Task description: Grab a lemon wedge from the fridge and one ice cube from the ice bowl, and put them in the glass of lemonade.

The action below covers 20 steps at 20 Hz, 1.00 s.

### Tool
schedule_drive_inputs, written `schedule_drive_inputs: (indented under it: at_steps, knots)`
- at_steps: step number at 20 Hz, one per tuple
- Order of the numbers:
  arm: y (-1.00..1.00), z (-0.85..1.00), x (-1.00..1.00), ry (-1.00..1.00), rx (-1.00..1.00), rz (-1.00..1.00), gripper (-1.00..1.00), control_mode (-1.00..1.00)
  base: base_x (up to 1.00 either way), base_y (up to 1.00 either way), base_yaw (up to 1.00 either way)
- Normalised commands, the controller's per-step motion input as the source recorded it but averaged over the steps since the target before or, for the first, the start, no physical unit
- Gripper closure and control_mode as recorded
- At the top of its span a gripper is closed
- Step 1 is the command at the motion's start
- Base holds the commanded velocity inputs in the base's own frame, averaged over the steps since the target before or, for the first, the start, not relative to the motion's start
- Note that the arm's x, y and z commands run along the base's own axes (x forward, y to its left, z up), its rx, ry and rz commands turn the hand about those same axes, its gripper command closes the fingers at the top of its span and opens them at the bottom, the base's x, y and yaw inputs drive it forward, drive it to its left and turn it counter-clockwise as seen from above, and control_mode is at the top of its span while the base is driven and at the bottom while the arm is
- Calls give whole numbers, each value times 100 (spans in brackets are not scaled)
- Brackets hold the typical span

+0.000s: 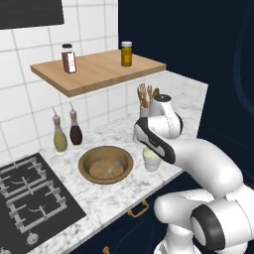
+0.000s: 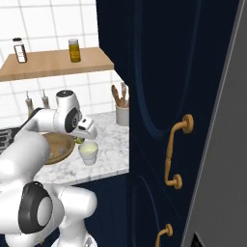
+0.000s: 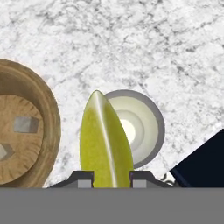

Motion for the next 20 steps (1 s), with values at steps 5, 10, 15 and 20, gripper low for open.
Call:
schedule_drive_inputs:
  at_steps: [5, 10, 15, 20]
  knots:
    - [-20, 0, 19, 0, 0, -1, 100, -100, 0, 0, 0]
    - [0, -3, 19, 0, 0, -3, 100, -100, 0, 0, 0]
    - [-9, -22, 0, 0, 0, 0, 100, -100, 0, 0, 0]
    - [-6, -2, 0, 0, 0, 0, 100, -100, 0, 0, 0]
